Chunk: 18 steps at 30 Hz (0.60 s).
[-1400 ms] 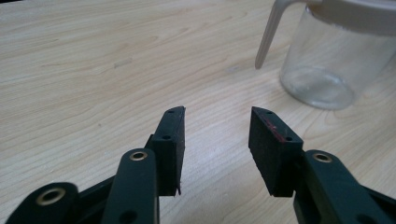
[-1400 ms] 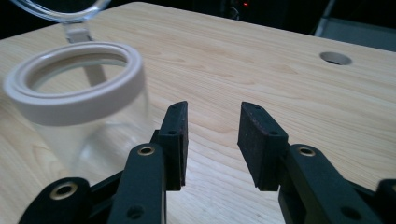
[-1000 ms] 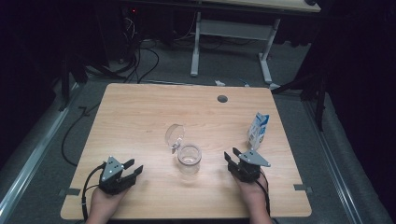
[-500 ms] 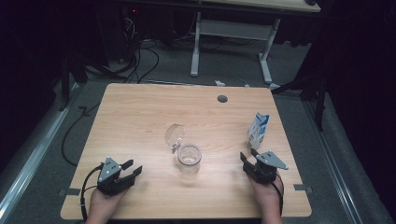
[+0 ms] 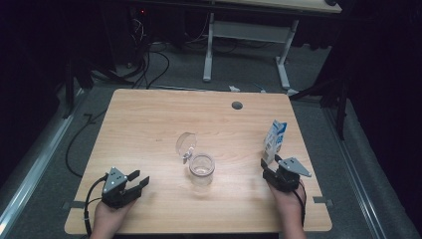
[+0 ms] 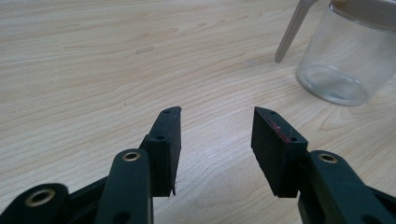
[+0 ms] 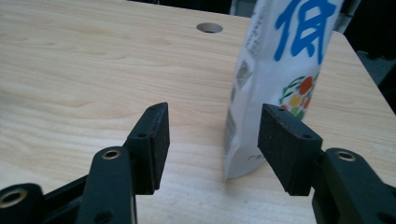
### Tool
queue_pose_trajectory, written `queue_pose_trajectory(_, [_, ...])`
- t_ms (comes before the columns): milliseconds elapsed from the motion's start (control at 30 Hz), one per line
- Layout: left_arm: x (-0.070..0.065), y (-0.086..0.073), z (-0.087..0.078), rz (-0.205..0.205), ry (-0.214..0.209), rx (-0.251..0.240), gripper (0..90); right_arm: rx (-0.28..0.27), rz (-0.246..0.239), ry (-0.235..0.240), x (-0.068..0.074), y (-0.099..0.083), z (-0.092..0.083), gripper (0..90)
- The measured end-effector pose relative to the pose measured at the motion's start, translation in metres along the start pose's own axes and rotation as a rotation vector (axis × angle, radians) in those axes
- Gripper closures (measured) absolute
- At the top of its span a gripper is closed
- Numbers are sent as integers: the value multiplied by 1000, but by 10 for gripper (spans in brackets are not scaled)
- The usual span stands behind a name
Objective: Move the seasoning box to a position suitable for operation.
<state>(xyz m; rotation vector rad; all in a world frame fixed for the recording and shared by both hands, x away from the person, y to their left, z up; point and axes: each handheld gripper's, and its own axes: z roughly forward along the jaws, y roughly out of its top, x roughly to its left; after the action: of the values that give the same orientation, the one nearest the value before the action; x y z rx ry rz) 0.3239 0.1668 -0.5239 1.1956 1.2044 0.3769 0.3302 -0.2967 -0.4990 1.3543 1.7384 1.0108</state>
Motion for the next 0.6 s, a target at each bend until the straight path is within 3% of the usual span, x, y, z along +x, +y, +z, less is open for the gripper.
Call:
queue_pose_trajectory(400, [1, -2, -2, -12, -11, 0, 522, 19, 12, -81, -17, 27, 20, 499])
queue_pose_trajectory(600, [1, -3, -3, -13, -12, -1, 521, 36, 6, -89, -18, 30, 21, 770])
